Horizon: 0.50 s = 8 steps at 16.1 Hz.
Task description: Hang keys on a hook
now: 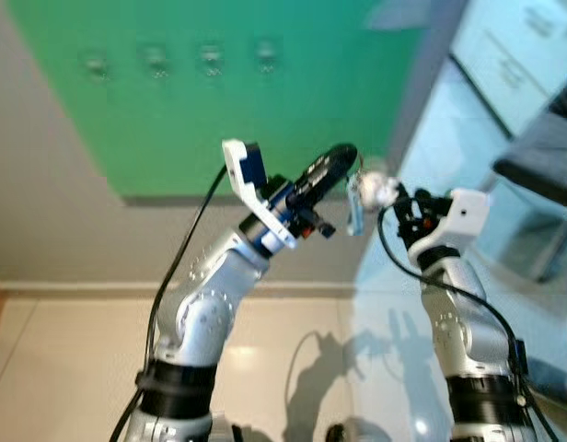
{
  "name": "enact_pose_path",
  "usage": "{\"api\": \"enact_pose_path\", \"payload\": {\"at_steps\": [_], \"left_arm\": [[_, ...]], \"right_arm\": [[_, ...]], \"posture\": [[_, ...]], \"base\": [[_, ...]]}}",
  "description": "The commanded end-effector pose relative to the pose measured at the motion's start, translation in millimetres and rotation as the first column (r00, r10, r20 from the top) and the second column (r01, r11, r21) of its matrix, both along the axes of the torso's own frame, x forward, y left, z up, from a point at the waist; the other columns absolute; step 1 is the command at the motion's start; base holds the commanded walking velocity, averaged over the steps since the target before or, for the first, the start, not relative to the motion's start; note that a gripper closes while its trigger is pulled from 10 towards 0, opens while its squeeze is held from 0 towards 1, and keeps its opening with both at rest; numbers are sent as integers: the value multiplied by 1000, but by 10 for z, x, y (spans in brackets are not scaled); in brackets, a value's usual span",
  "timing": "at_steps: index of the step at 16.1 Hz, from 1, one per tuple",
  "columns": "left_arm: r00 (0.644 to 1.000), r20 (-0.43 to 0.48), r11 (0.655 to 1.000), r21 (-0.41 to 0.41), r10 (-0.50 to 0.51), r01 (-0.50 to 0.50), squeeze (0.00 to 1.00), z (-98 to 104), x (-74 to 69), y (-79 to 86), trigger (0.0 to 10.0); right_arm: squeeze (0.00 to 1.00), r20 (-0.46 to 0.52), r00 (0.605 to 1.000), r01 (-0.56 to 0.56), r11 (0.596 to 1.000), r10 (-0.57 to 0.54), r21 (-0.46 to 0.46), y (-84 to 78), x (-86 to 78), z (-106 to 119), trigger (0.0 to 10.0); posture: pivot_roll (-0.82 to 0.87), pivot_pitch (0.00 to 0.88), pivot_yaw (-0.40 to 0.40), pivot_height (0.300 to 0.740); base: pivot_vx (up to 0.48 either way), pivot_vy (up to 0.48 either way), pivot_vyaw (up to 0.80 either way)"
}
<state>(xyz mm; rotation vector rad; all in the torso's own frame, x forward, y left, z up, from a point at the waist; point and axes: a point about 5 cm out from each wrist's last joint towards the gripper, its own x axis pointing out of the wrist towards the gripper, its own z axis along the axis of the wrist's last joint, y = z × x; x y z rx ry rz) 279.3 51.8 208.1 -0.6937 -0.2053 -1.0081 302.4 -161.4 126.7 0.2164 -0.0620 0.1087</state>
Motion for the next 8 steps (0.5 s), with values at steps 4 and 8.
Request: {"api": "enact_pose_path", "payload": {"at_steps": [4,8], "left_arm": [[999,20,999,-16,36,-36,0,75,-10,116,10000],[999,25,999,-31,26,-25,0,116,-25,119,10000]], "right_arm": [[0,23,997,-75,997,75,19,148,-12,37,10000],[0,1,999,-42,996,42,-84,102,-7,6,10000]], "posture": [[19,103,16,740],[22,107,17,740]], "base": [[63,0,588],[256,0,573]]}}
